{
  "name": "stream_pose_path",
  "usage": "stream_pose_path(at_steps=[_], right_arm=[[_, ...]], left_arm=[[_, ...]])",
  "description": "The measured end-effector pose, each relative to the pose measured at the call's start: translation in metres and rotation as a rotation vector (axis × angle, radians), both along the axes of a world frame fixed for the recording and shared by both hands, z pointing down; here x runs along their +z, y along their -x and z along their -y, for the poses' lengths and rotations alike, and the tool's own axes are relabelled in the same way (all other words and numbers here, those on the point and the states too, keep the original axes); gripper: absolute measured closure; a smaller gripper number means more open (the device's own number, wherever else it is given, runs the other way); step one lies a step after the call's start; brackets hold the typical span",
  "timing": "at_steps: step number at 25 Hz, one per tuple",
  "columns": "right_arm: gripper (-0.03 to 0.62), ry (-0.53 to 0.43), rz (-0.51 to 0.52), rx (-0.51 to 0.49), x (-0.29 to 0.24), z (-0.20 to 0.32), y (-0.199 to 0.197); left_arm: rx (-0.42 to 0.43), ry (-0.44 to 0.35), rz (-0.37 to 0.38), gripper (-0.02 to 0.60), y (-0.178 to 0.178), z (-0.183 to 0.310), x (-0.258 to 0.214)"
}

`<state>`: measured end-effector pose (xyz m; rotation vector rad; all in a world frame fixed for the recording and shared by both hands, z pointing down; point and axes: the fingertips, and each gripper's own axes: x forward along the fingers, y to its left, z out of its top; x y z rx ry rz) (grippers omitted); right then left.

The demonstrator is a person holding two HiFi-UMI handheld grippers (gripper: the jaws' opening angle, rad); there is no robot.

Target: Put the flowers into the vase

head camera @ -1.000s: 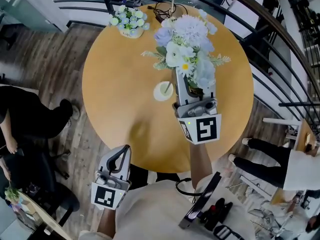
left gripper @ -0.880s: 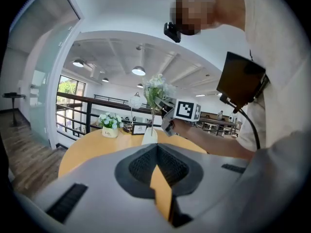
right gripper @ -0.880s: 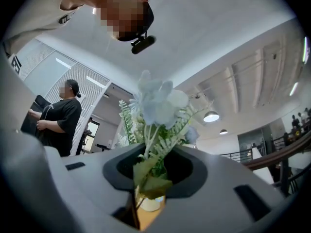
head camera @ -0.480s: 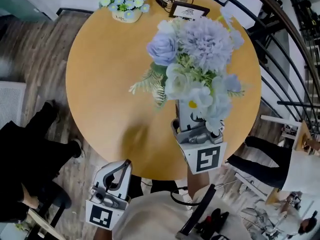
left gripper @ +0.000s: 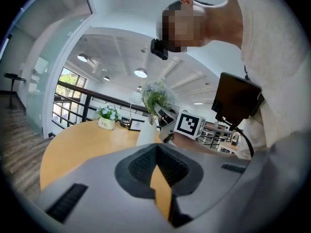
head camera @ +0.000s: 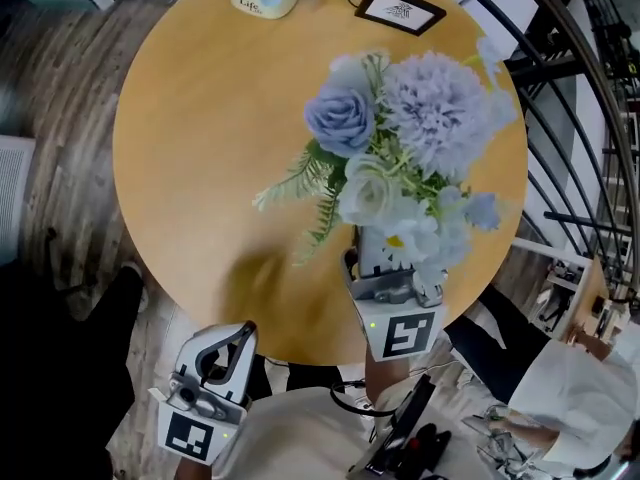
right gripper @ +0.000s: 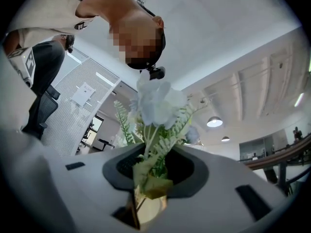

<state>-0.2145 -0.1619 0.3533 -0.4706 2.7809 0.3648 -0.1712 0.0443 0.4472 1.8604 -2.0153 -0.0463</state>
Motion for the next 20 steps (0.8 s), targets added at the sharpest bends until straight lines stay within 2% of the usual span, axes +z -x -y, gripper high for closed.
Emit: stream_pose_path(at_steps=[7, 13, 20], right_arm=[[0.480, 0.006, -0.026, 0.021, 0.021, -0.005, -0.005], [0.478, 0.016, -0.006, 0.022, 0.026, -0.007, -0.013], [0.447, 0.020, -0.012, -0.003, 0.027, -0.008, -0.015]], left_arm=[[0.002, 0.011, 0.002, 0.575, 0.001, -0.002, 0.006], [0.004, 0.015, -0.007, 0.575, -0.004, -0.003, 0.011], [0.003, 0.018, -0.005, 0.575, -0.005, -0.002, 0.013]])
